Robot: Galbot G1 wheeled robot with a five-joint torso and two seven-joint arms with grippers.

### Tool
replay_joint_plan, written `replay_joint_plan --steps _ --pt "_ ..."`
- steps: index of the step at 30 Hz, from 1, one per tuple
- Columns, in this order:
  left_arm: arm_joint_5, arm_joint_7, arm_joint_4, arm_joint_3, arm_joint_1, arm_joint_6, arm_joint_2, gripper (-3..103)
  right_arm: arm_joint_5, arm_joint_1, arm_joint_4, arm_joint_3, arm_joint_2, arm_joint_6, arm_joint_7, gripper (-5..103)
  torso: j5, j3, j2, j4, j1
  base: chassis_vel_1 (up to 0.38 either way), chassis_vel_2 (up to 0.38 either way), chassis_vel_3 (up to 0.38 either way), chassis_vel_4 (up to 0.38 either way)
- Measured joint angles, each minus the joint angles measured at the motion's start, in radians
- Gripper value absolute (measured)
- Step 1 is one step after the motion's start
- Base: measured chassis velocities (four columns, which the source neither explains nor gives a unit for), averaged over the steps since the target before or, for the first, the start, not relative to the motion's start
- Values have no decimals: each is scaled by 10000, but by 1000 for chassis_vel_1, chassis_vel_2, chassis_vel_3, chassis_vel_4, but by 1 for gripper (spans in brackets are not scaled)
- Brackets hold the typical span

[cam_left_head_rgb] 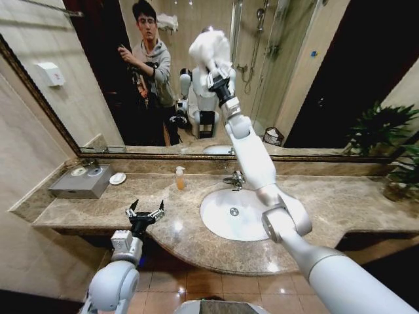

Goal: Pick up the towel from the sink counter and wipe the mirror surface.

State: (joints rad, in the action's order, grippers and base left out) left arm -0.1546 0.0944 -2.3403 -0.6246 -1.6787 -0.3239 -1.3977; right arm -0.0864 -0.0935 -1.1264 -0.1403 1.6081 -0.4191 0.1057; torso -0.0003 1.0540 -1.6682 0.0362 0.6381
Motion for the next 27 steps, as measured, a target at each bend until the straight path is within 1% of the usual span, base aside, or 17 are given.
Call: replay_joint_plan --steps 3,6,9,11,12,14,17,18,20,23,26,27 --pt "0 0 0 0 0 0 1 100 106 -419 -822 109 3 109 79 13 0 -3 -1 2 -8 0 0 0 0" --pt "0 0 0 0 -1 0 1 100 70 -497 -913 -139 1 123 -151 13 0 -3 -2 -2 -9 0 0 0 0" --pt "0 0 0 0 0 0 1 100 149 -496 -843 -694 -3 394 -679 13 4 -3 -1 -8 -7 0 0 0 0" --pt "0 0 0 0 0 0 1 100 213 -457 -735 -867 -64 485 -803 13 4 -3 -1 -3 -7 0 0 0 0" --pt "0 0 0 0 0 0 1 100 314 -403 -605 -1061 -204 540 -901 13 3 -3 -1 1 -6 0 0 0 0" --pt "0 0 0 0 0 1 1 100 387 -372 -495 -1244 -317 551 -954 13 3 -3 -1 -2 -7 0 0 0 0" --pt "0 0 0 0 0 0 1 100 669 -355 -256 -2161 -690 592 -991 13 3 -4 -1 -3 -7 0 0 0 0" --pt "0 0 0 0 0 0 1 100 669 -355 -256 -2161 -690 592 -991 13 3 -4 -1 -3 -7 0 0 0 0" --pt "0 0 0 0 -1 0 1 100 935 -410 -216 -2931 -1011 624 -1038 13 4 -6 -4 -3 -11 0 0 0 0" --pt "0 0 0 0 -1 0 0 100 1115 -449 -220 -3244 -1195 667 -1069 13 3 -6 -4 -2 -11 0 0 0 0" --pt "0 0 0 0 0 0 1 100 1820 -553 -78 -3647 -1872 696 -1311 13 5 -6 -4 -10 -10 0 0 0 0" --pt "0 0 0 0 0 0 1 100 1820 -553 -78 -3647 -1872 696 -1311 13 5 -6 -4 -10 -10 0 0 0 0"
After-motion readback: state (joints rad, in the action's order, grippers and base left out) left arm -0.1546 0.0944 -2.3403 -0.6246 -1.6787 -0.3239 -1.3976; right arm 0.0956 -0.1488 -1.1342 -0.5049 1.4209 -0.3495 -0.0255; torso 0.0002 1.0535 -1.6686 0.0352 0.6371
